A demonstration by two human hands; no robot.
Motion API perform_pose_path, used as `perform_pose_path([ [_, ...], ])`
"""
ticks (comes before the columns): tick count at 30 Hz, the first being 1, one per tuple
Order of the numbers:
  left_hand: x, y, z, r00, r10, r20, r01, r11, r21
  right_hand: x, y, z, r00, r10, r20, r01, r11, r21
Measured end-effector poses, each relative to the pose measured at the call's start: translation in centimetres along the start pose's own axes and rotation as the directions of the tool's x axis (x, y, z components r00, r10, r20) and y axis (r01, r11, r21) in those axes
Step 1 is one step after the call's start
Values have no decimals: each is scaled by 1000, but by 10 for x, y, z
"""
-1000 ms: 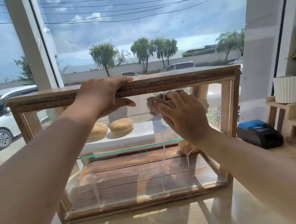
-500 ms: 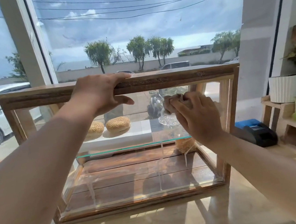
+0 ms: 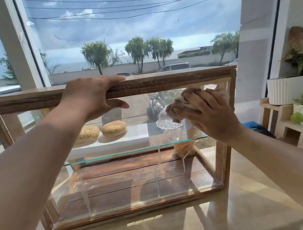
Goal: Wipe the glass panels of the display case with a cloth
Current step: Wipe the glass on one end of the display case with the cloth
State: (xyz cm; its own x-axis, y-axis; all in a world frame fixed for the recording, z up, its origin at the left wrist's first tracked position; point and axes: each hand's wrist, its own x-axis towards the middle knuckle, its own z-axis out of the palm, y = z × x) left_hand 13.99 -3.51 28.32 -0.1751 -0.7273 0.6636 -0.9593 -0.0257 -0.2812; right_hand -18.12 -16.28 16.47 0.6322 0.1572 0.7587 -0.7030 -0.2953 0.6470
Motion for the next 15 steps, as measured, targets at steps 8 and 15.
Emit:
perform_pose_path([
  [8,-1,3,-1,1000,-9,6,9,1000,-17,-9,-41,-5,801,595,66,-599,795,95],
  [15,-1,8,-1,1000,-21,21,22,999,-45,30,-112,-1,524,847,94,-849,509,141],
])
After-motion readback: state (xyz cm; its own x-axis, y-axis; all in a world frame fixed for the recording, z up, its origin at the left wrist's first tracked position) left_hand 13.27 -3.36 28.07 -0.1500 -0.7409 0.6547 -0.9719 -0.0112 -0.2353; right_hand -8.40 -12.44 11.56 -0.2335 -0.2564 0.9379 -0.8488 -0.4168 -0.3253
